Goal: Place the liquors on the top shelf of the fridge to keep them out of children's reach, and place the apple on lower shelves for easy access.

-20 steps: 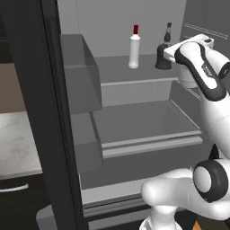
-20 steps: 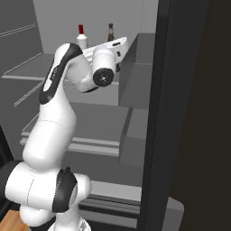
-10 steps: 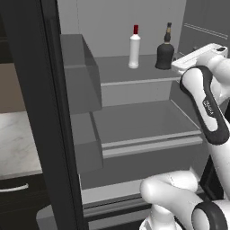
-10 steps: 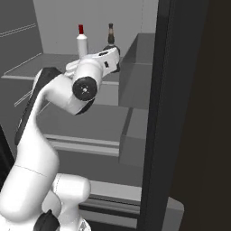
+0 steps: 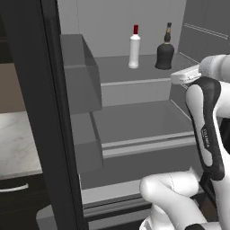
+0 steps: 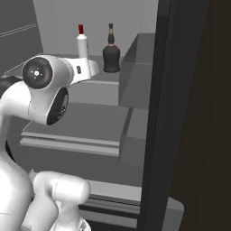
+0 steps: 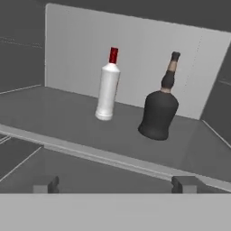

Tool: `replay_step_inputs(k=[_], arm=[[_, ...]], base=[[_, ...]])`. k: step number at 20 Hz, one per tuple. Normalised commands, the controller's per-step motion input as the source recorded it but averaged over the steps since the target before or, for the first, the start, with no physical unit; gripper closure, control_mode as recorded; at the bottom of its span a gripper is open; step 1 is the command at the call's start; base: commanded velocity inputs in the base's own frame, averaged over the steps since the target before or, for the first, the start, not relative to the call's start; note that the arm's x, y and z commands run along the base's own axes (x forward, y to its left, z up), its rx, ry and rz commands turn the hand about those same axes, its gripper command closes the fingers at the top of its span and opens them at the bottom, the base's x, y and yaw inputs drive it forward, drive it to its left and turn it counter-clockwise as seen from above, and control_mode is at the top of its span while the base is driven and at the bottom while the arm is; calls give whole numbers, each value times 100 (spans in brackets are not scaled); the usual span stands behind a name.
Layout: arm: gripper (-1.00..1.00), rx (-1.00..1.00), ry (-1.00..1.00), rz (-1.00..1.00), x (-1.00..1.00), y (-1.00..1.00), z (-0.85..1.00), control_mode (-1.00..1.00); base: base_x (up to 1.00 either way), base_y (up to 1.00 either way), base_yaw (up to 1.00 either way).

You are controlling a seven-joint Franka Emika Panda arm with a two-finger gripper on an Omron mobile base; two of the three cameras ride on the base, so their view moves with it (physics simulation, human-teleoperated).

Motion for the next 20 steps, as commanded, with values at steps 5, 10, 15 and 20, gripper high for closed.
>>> replay_step_inputs(k=[5,10,15,20], arm=[[-100,3,41,-1,-98,3,-47,-100],[-100,0,31,0,-93,14,-43,-100],[-100,-1,27,0,-54,19,-22,-100],[-100,-1,11,0,-23,7,-4,100]], base=[[0,0,0],[0,0,0],[0,0,0],[-56,0,0]])
